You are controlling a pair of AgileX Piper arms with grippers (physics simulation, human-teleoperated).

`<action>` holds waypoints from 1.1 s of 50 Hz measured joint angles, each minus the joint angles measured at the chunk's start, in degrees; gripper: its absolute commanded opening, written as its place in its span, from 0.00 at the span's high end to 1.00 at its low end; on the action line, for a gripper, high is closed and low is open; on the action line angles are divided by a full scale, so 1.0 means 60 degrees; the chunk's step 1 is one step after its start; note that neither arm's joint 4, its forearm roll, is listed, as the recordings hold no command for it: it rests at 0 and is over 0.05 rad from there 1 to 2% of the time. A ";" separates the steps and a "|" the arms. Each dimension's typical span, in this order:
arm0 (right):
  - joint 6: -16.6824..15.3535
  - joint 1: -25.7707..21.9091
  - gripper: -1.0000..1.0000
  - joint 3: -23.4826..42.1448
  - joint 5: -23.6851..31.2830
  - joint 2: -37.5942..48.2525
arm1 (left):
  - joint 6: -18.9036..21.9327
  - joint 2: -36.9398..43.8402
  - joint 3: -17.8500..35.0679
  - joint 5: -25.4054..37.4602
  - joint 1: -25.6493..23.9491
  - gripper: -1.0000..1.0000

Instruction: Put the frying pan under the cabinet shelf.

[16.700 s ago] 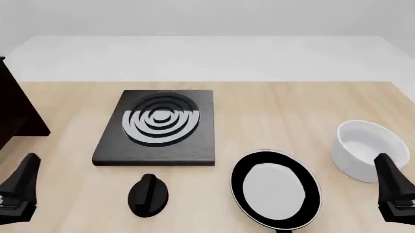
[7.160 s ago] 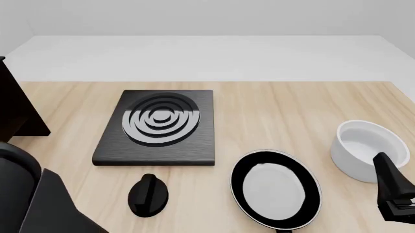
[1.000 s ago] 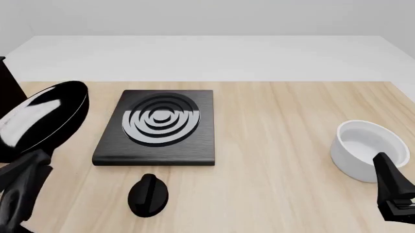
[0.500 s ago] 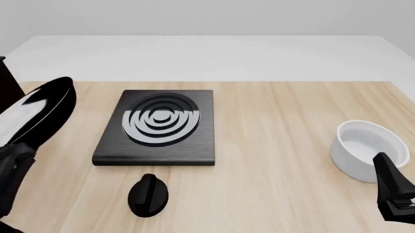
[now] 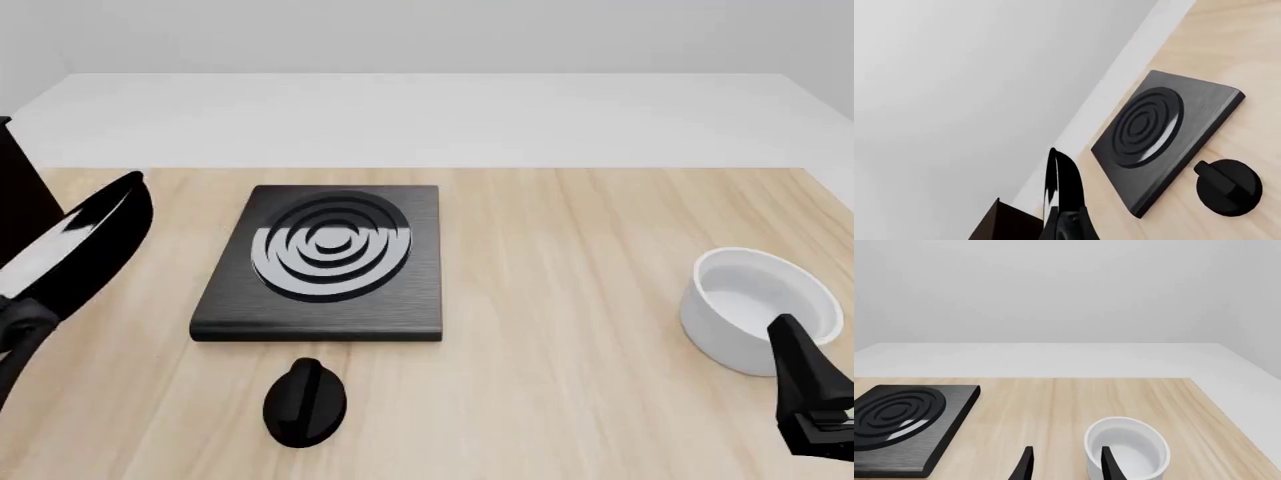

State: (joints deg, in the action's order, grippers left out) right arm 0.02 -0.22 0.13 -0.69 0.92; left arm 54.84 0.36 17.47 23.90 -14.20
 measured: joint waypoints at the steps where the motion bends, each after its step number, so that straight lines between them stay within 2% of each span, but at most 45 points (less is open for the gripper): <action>1: 0.0000 0.0000 0.00 0.0000 0.0000 0.0000 | -0.0049 0.0000 0.0020 0.0057 -0.0003 1.00; 13: 0.0000 0.0000 0.00 0.0000 0.0001 -0.0001 | -0.0602 -0.0002 0.0113 0.0504 -0.0025 1.00; 25: 0.0000 0.0000 0.00 0.0000 0.0000 0.0000 | -0.0858 -0.0003 0.0091 0.0901 0.0005 1.00; 43: 0.0000 0.0000 0.00 0.0000 0.0000 0.0000 | -0.0817 -0.0004 -0.0415 0.1141 0.0202 1.00; 55: 0.0000 0.0001 0.00 0.0000 0.0000 0.0000 | -0.0532 -0.0004 -0.0915 0.1009 0.0586 1.00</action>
State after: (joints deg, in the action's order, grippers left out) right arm 0.02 -0.22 0.13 -0.69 0.92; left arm 51.64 0.34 11.98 29.95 -10.68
